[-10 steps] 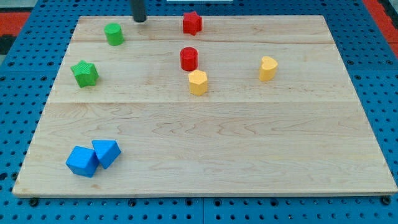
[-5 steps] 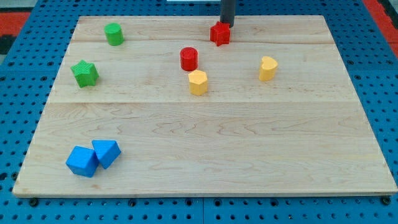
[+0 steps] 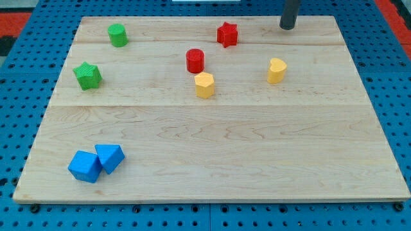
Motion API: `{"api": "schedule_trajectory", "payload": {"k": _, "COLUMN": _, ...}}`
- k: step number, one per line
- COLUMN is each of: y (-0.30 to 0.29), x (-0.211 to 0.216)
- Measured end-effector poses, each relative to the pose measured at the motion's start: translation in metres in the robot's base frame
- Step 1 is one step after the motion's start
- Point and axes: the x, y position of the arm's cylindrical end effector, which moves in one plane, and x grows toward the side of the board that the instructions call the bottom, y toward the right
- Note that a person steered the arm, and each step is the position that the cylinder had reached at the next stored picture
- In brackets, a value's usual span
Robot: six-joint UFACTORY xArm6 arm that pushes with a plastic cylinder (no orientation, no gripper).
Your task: Keep red blocks and green circle in a horizontal line
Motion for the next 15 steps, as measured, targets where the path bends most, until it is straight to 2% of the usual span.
{"api": "schedule_trajectory", "payload": {"k": 5, "y": -0.012, "x": -0.002}}
{"api": "schedule_trajectory", "payload": {"k": 8, "y": -0.054, "x": -0.019}}
{"api": "schedule_trajectory", "payload": {"k": 12, "y": -0.055, "x": -0.027}}
{"api": "schedule_trajectory", "payload": {"k": 13, "y": -0.055, "x": -0.02}}
{"api": "schedule_trajectory", "payload": {"k": 14, "y": -0.054, "x": 0.009}}
{"api": "schedule_trajectory", "payload": {"k": 15, "y": -0.094, "x": 0.011}}
